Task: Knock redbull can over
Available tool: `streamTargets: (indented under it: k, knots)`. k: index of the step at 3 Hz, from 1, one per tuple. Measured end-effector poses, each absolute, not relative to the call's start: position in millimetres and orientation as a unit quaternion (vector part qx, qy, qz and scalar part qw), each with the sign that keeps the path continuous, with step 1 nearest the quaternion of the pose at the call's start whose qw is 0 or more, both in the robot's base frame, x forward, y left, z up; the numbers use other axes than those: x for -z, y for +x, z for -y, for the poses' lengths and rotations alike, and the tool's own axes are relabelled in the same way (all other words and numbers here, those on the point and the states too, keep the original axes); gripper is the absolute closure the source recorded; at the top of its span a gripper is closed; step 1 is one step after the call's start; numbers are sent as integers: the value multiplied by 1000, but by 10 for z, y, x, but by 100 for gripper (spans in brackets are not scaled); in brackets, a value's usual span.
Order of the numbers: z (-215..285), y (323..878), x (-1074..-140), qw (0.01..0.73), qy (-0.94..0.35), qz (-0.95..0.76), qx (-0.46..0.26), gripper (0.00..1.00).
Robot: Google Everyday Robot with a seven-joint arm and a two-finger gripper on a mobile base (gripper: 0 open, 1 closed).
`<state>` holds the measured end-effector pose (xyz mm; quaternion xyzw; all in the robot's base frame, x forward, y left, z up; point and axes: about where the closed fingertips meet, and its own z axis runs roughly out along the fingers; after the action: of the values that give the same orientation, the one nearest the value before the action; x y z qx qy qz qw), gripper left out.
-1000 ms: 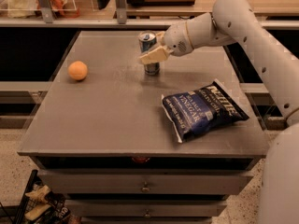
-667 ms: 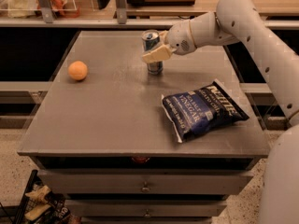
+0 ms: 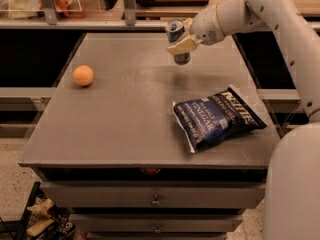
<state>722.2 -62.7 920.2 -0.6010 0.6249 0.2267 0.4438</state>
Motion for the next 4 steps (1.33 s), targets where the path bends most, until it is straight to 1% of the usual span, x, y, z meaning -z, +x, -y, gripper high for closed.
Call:
streamTargets:
  k: [1,2,3,4]
  knots:
    - [837,7340,-9447,453,-631,-606,-172,100]
    - [882,7314,-9640,452,-671,-574,-126,100]
    - [772,7166,-9742,433,-726,-528,-82,100]
    - [630,6977,-9703,399,-777,-484,-42,100]
